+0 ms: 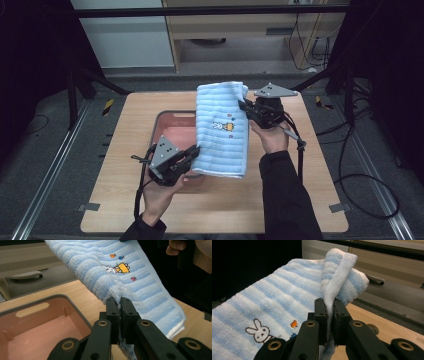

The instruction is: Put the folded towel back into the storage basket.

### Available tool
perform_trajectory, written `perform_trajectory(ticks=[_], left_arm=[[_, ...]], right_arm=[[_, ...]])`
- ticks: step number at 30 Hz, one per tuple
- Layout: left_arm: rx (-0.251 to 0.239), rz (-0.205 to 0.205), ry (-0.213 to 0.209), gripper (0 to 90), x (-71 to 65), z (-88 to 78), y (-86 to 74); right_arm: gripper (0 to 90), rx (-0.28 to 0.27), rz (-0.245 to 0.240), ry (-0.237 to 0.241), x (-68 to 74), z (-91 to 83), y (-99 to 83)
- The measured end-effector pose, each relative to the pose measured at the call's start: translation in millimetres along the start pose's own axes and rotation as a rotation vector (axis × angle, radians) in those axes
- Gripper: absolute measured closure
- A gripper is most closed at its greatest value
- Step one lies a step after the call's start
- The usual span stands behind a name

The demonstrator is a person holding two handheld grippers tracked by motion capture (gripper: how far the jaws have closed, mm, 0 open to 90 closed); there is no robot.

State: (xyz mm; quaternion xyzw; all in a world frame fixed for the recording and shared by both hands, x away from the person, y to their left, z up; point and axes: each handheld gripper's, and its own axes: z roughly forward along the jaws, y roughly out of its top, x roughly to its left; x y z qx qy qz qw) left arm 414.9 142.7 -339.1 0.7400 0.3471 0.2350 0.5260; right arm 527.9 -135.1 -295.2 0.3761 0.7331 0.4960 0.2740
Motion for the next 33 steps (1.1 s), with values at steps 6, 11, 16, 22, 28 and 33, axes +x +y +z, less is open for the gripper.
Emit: perform_trajectory(ticks=[6,11,16,22,28,33], left_arm=[[-0.013,-0.014,0.027,85.9,13.8,-7.4,1.5],[-0.016,-0.022,0.049,85.9,24.3,-11.9,2.0],[-0.018,-0.029,0.076,86.0,34.4,-17.5,1.6],[-0.018,-0.042,0.107,85.9,47.4,-25.7,-1.0],[-0.011,-0.055,0.129,86.0,59.0,-31.2,-5.5],[0.004,-0.061,0.147,85.9,68.0,-33.3,-11.1]], right_arm=[[84.1,0.0,-0.002,0.012,10.2,15.7,13.0],[84.1,-0.007,-0.001,0.022,15.0,24.8,18.0],[84.1,-0.005,-0.003,0.035,21.8,38.5,24.9],[84.1,-0.004,-0.01,0.056,33.8,56.7,30.2],[84.1,0.0,-0.017,0.07,41.9,69.8,32.5],[84.1,0.007,-0.015,0.077,47.9,81.6,32.3]])
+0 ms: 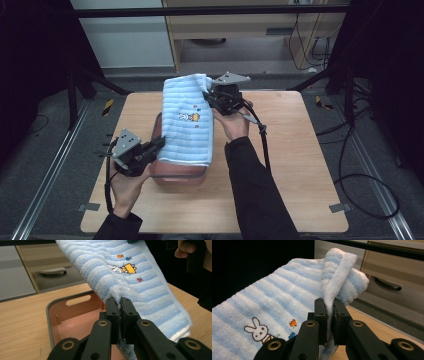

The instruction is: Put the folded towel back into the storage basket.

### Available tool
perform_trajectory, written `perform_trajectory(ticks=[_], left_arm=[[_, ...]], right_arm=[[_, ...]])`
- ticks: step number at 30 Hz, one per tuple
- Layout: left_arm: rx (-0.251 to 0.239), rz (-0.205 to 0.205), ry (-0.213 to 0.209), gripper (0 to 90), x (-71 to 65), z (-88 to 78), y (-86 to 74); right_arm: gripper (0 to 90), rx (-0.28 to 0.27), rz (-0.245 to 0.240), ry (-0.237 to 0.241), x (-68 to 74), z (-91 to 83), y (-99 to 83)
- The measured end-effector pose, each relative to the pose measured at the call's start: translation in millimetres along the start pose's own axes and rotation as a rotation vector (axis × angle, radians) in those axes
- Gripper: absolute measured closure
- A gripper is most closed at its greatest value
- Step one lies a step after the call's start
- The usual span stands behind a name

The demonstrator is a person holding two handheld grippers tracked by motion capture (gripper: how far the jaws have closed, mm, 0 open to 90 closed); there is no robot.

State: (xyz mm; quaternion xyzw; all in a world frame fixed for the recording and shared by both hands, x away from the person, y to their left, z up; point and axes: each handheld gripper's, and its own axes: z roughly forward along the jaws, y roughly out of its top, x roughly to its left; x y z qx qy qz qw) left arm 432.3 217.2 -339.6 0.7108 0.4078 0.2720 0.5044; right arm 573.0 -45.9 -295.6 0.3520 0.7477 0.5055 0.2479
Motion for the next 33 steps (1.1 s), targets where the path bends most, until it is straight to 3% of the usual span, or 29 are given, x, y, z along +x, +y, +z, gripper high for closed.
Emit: perform_trajectory(ticks=[9,33], left_arm=[[0.035,-0.02,0.026,86.0,14.0,4.2,-15.9],[0.149,-0.003,0.062,85.9,29.0,23.2,-48.7]], right_arm=[[84.1,0.033,-0.004,0.008,12.2,26.7,-7.6],[84.0,0.131,0.012,0.01,18.1,67.2,-46.3]])
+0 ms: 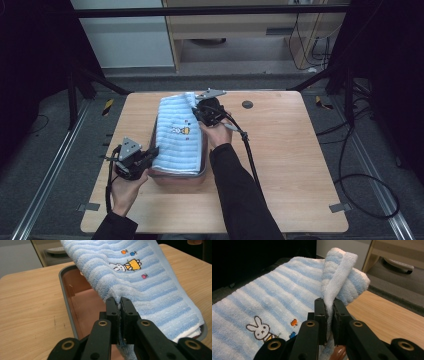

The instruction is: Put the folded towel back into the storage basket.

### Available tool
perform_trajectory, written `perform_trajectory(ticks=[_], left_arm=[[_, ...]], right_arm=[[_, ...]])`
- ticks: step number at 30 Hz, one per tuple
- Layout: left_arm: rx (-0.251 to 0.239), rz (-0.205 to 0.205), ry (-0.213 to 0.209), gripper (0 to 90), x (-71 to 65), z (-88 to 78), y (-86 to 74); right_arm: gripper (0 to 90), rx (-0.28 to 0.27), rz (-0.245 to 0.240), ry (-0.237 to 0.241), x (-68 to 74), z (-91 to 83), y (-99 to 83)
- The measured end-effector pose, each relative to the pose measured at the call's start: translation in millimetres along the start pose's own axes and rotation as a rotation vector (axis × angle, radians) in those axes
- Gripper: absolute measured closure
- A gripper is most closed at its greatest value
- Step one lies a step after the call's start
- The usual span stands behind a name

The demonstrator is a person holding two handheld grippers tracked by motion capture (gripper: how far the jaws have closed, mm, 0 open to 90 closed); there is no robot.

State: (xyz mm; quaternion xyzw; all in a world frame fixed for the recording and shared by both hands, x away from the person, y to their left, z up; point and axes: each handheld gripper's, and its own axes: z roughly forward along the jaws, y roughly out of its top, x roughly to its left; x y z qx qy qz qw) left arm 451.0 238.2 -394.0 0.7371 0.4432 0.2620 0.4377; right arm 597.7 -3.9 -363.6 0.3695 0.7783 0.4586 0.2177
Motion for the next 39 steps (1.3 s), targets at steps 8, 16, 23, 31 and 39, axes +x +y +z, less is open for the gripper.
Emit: perform_trajectory(ticks=[8,16,23,31,39], left_arm=[[0.044,-0.013,-0.01,85.9,-0.1,9.3,-10.8],[0.085,-0.008,-0.006,85.8,-0.4,17.4,-19.5],[0.104,-0.007,0.0,85.5,1.2,21.3,-23.9],[0.141,-0.021,0.015,76.1,4.1,25.0,-26.0],[0.059,-0.02,0.035,68.9,6.0,9.9,-15.5]], right_arm=[[83.9,0.029,-0.001,0.002,0.3,11.4,-12.4],[83.7,0.053,-0.005,0.0,1.1,18.4,-22.6],[82.4,0.091,0.006,0.001,0.8,26.7,-33.5],[67.2,0.167,-0.008,-0.003,1.9,31.0,-41.4],[59.1,0.093,-0.019,-0.026,-3.8,8.7,-37.1]])
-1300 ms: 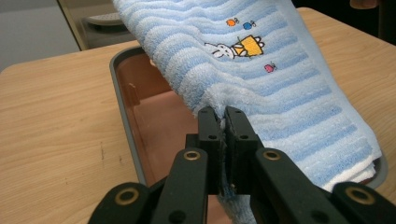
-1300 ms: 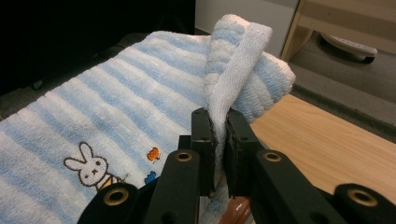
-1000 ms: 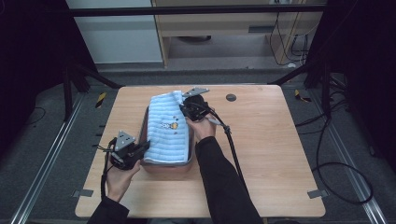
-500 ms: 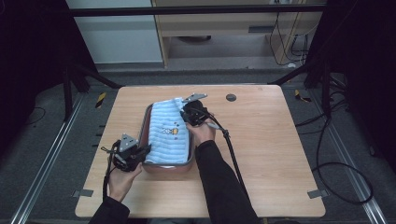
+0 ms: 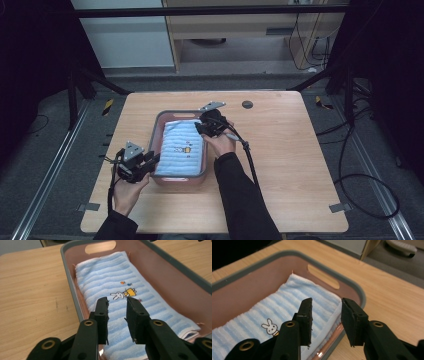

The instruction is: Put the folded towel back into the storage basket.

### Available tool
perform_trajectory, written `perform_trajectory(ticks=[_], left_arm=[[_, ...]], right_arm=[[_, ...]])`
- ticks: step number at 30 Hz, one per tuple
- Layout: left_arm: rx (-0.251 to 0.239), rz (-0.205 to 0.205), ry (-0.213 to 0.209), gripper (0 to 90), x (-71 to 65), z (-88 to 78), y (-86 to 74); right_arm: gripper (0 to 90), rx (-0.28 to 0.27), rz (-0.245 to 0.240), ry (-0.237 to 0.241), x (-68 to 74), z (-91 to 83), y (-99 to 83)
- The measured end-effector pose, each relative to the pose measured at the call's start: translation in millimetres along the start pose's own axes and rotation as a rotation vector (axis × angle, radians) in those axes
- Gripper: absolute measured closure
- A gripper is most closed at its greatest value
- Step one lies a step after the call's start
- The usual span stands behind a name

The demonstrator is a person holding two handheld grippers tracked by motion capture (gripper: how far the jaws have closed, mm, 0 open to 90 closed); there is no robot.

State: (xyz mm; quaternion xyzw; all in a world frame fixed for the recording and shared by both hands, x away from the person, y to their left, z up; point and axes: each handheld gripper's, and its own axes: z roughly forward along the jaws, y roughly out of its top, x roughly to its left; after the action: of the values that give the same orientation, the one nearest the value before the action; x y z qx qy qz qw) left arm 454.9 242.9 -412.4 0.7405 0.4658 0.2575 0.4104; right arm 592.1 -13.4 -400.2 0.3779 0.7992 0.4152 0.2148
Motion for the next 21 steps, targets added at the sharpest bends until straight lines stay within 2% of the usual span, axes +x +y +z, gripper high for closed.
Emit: perform_trajectory(ticks=[1,4,5,6,8,11,12,14,16,18,19,21], left_arm=[[0.0,0.0,0.0,67.5,0.0,0.0,0.0],[-0.029,-0.004,-0.019,63.1,-0.3,-6.4,3.8],[-0.036,-0.001,-0.014,63.1,-0.4,-8.5,4.9],[-0.042,-0.003,-0.031,60.9,-0.1,-11.3,6.7],[-0.05,-0.005,-0.036,59.7,0.5,-12.9,7.6],[-0.061,0.004,-0.041,53.1,3.3,-16.2,9.2],[-0.07,0.002,-0.037,48.8,4.5,-17.4,9.2],[-0.08,-0.008,-0.035,46.6,7.9,-19.3,9.5],[-0.087,-0.017,-0.023,39.4,13.3,-21.4,9.0],[-0.087,-0.018,-0.012,38.4,15.7,-22.2,8.4],[-0.088,-0.012,-0.008,34.6,17.4,-22.4,7.9],[-0.09,-0.009,0.0,33.4,22.3,-23.0,6.4]], right_arm=[[59.1,0.0,0.0,0.0,0.0,0.0,0.0],[50.2,-0.064,0.009,-0.013,-5.1,-20.1,1.7],[50.2,-0.064,0.009,-0.013,-5.1,-20.1,1.7],[45.6,-0.096,0.008,-0.029,-9.1,-32.4,1.9],[43.2,-0.114,0.006,-0.037,-11.7,-38.8,1.4],[34.5,-0.156,0.025,-0.063,-21.3,-59.8,-2.3],[30.4,-0.168,0.037,-0.085,-28.4,-72.0,-7.4],[29.2,-0.17,0.041,-0.09,-31.4,-76.5,-9.7],[24.5,-0.184,0.069,-0.116,-45.7,-96.2,-22.1],[23.4,-0.189,0.081,-0.122,-48.9,-100.8,-25.6],[21.3,-0.191,0.102,-0.138,-57.0,-111.0,-35.9],[20.9,-0.185,0.103,-0.144,-60.5,-115.5,-41.2]])
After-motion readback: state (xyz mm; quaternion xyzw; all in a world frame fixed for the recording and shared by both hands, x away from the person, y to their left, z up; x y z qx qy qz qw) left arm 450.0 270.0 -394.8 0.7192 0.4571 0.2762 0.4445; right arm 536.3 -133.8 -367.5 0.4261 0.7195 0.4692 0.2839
